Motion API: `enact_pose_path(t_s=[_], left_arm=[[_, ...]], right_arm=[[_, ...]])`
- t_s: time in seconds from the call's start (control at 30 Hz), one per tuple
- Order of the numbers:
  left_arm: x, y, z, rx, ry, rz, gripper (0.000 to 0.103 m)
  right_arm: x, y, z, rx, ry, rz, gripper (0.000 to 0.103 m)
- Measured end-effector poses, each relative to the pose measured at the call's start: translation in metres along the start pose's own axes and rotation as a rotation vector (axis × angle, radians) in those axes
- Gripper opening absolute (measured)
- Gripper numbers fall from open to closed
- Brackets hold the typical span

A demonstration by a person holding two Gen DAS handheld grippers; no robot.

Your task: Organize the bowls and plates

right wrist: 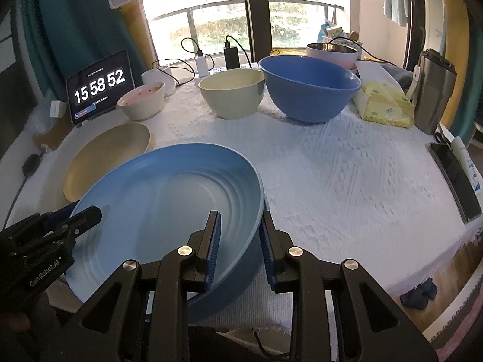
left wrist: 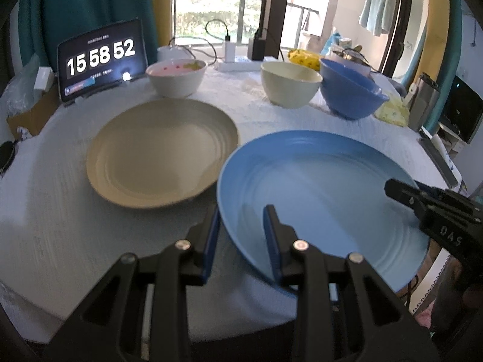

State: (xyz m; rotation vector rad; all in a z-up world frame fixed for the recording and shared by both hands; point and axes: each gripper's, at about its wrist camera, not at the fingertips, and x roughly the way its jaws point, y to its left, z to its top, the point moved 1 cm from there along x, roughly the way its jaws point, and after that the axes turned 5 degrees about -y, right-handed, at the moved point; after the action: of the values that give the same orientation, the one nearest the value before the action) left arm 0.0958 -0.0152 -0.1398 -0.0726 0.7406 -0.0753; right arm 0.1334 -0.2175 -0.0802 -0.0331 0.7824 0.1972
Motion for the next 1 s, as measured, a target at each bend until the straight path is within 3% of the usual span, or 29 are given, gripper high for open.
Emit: enact_pose_path(t_s=[0.6, 0.73, 1.0], left_arm=[[0.024, -0.004, -0.01, 0.011, 0.106, 0.024, 0.032], [0.026, -0.002, -0.009, 0.006, 0.107, 0.014, 0.033], [0.03, -0.006, -0.007, 0.02, 0.099, -0.002, 0.033]], right_arm=[[0.016, -0.009, -0.012, 0.012, 0.041, -0.048, 0.028], [0.025, -0.016, -0.014, 0.015, 0.063, -0.067, 0.033], [0.031, -0.009, -0.015, -0.019, 0.052, -0.022, 0.029]])
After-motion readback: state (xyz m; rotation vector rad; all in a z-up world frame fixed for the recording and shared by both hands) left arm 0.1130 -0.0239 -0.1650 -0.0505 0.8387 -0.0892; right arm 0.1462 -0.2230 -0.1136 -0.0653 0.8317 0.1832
